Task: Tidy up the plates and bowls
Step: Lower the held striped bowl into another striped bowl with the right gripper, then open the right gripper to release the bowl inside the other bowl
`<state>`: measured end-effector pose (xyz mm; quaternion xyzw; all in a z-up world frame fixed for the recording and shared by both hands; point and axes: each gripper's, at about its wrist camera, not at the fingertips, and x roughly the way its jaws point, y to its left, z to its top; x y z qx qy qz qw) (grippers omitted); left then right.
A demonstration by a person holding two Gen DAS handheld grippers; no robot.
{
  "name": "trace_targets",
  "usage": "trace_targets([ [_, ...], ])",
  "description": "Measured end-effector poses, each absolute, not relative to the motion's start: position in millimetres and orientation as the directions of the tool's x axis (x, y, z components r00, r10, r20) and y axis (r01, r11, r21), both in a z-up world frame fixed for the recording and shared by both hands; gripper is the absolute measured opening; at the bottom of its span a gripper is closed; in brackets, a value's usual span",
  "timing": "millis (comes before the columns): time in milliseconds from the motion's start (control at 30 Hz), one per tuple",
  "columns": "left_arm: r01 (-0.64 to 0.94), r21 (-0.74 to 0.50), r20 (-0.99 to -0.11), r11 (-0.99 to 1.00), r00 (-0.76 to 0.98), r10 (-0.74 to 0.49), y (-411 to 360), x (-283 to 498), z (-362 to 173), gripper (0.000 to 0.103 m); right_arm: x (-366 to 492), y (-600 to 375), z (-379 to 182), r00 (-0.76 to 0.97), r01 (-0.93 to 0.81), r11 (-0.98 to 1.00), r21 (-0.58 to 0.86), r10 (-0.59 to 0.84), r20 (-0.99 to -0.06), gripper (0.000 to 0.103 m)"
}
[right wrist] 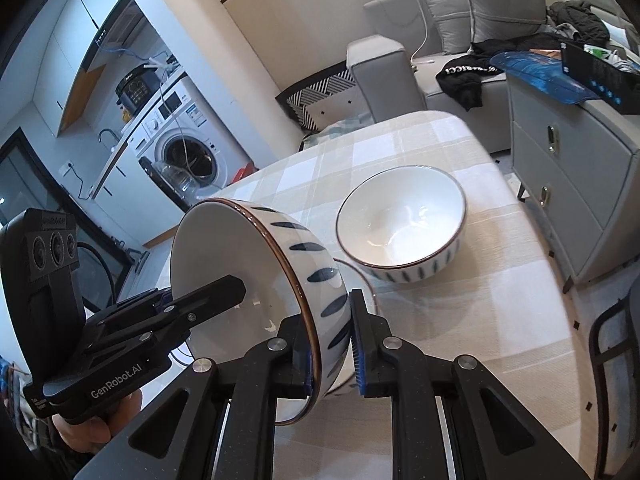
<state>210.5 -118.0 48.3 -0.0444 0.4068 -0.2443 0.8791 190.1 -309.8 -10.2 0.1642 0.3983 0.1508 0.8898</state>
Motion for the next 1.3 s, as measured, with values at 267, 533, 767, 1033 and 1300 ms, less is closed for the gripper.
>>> trace_targets([
  [267, 0.353, -0.319, -0.736, 0.879, 0.491, -0.465, -107.6, 222.0, 25.1, 0.018, 206.6, -292.6, -28.1, 0.583, -0.123, 0.904, 0.410, 0.400, -0.707, 0.015],
  [533, 0.368, -0.334, -0.744, 0.868, 0.462, -0.483, -114.5, 229.8, 18.5, 0.018, 212.8, -296.7, -33.4, 0.569, -0.103, 0.914, 0.393, 0.378, -0.730, 0.015],
  [767, 0.383, -0.312, -0.759, 0.869, 0.449, -0.471, -119.8, 228.4, 15.3, 0.020, 212.5, -300.9, -33.9, 0.572, -0.107, 0.914, 0.392, 0.379, -0.727, 0.017],
  [1033, 0.409, -0.296, -0.755, 0.863, 0.454, -0.473, -117.3, 218.2, 22.6, 0.031, 206.1, -306.3, -32.6, 0.576, -0.125, 0.904, 0.409, 0.402, -0.712, 0.020],
  [1300, 0.411, -0.264, -0.745, 0.873, 0.488, -0.455, -114.4, 215.8, 25.9, 0.044, 203.6, -309.7, -26.5, 0.602, -0.136, 0.908, 0.397, 0.394, -0.694, 0.033],
])
